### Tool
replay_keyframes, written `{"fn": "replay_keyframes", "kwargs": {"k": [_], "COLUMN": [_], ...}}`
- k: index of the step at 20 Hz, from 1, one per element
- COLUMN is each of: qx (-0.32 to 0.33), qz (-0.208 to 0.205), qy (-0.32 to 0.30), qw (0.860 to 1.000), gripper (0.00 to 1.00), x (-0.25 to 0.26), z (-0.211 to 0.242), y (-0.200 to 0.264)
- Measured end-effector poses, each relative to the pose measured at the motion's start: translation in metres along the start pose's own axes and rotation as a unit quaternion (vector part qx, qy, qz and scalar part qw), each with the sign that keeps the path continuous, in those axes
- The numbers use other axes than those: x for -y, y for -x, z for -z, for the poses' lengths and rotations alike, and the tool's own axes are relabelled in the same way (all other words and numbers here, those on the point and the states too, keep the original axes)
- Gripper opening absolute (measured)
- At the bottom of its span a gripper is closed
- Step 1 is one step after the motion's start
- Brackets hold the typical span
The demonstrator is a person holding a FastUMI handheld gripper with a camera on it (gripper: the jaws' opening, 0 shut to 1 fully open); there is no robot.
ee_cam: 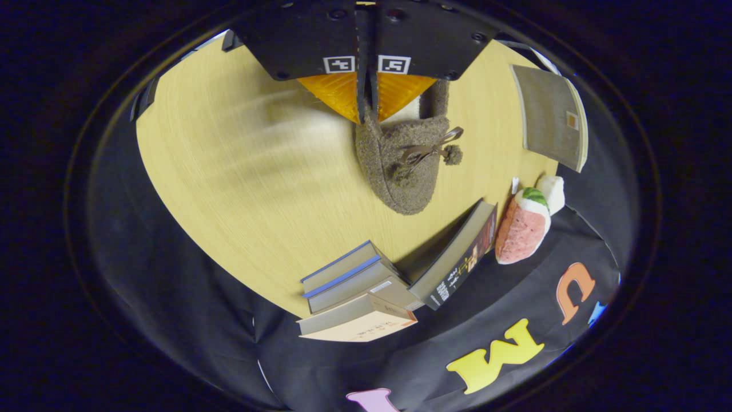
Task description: Open the storage box then place both shoes into the box .Put the left shoe in first, then the right shoe, with the right side of both shoes facing outward in a uniform manner.
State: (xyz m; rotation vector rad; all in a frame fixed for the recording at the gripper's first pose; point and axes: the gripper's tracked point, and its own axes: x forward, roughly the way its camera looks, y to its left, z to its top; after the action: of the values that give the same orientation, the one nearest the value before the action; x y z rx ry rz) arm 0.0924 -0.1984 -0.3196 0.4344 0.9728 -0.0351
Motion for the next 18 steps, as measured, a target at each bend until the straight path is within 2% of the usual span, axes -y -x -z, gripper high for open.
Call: {"fn": "replay_keyframes", "kwargs": {"k": [8,13,18], "qx": [0.051,0.09,0.123], "qz": [-0.024,-0.035,-0.053], "qy": [-0.041,-0.052,-0.045], "qw": [0.998,0.994,0.99], "gripper": [0.0,0.0,0.0], "x": [-0.084,-0.163,-0.259], "z": [-0.005,-0.005,0.003], "y": [0.065,0.115,0.145]}}
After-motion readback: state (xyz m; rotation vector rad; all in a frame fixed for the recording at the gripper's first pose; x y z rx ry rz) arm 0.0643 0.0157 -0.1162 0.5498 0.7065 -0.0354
